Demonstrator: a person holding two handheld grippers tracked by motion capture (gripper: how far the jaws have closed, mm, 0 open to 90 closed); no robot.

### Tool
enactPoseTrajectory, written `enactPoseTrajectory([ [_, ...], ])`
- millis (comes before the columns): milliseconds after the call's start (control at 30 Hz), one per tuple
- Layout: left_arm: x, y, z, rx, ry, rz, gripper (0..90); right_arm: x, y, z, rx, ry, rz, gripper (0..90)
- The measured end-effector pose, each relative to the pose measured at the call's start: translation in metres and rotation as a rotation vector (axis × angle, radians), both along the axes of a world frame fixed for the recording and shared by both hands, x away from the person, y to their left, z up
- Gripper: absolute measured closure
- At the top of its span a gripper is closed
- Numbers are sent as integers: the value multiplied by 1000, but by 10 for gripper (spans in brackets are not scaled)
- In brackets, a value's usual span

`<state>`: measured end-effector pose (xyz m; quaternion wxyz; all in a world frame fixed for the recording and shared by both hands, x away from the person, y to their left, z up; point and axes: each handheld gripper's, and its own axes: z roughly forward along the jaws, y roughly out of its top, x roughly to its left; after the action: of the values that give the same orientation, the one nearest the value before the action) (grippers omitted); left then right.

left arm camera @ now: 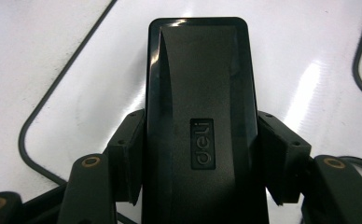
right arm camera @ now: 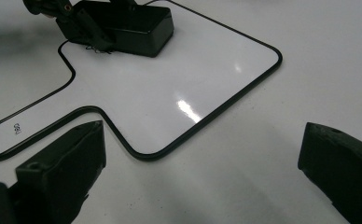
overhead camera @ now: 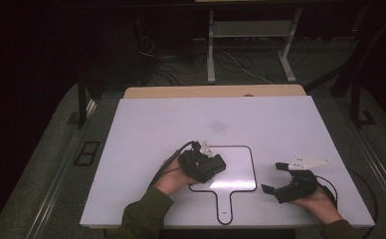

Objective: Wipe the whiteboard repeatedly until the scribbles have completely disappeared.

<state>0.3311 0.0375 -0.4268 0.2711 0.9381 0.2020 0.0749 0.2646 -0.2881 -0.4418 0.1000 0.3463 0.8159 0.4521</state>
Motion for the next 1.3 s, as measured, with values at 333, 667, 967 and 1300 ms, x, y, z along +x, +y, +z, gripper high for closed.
enactPoseTrajectory([
  [333, 16, 26, 0, 4, -6, 104, 394, 0, -1, 0, 1, -2, -2, 0],
  [667, 10, 14, 0, 7, -1, 56, 394, 0, 0, 0, 0, -1, 0, 0],
  [967, 0, -4, 0, 5, 6, -8, 394, 0, 0, 0, -1, 0, 0, 0],
  [1300, 18, 14, 0, 10, -13, 76, 394, 0, 0, 0, -3, -2, 3, 0],
])
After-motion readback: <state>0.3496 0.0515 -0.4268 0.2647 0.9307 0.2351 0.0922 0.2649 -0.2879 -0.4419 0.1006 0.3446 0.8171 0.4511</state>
